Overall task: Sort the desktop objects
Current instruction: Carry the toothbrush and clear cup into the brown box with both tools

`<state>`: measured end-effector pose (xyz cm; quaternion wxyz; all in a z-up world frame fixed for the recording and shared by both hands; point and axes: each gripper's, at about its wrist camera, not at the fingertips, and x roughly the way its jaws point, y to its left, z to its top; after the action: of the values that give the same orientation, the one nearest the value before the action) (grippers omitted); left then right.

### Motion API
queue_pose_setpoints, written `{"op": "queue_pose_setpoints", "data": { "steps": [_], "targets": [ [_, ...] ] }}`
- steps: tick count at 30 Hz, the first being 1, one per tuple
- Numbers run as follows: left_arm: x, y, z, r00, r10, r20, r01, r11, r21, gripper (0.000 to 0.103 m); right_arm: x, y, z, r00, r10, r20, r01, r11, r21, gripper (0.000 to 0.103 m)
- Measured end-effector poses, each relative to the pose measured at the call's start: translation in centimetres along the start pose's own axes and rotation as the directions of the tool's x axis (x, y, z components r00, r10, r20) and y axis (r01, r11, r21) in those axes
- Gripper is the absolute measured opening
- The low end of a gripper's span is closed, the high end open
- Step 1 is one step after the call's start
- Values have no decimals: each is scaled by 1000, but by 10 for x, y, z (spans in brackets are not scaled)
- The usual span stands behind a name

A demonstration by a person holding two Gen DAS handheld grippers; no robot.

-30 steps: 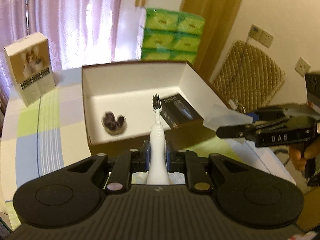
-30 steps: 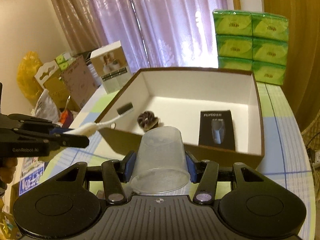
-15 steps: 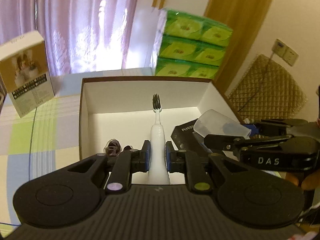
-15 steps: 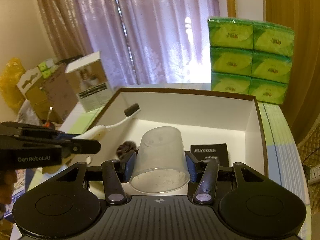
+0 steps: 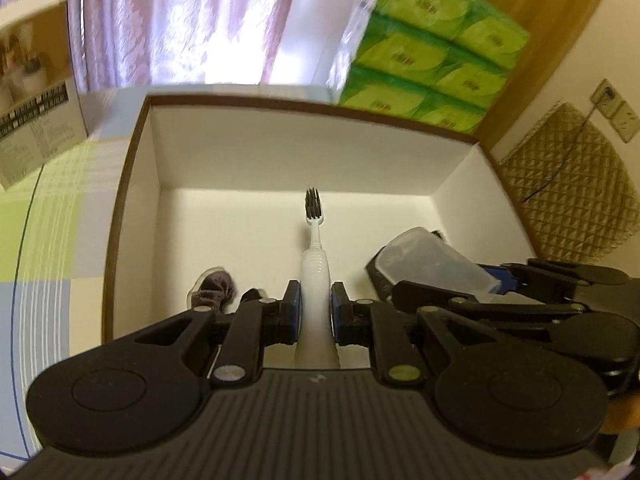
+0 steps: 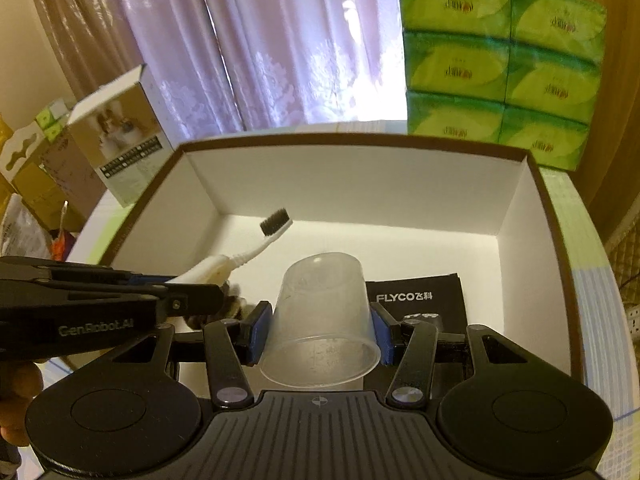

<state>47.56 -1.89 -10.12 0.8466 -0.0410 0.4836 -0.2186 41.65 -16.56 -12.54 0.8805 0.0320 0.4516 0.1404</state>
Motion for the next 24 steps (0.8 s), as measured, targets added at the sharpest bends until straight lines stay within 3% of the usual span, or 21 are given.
{"op": "queue_pose_setpoints", "data": {
  "steps": [14,17,24],
  "targets": [
    [38,7,2,996,40,-83,-42,999,-24,15,19,-5,-2,999,-16,-38,16,1000,6,49],
    [36,7,3,996,42,-79,-44,999,-14,21,21,-4,-2,999,-15,-41,15,1000,5,49],
    [25,9,4,997,60,-56,-60,998,6,22,25,-1,-5,999,-11,-51,12,1000,6,49]
  ]
}}
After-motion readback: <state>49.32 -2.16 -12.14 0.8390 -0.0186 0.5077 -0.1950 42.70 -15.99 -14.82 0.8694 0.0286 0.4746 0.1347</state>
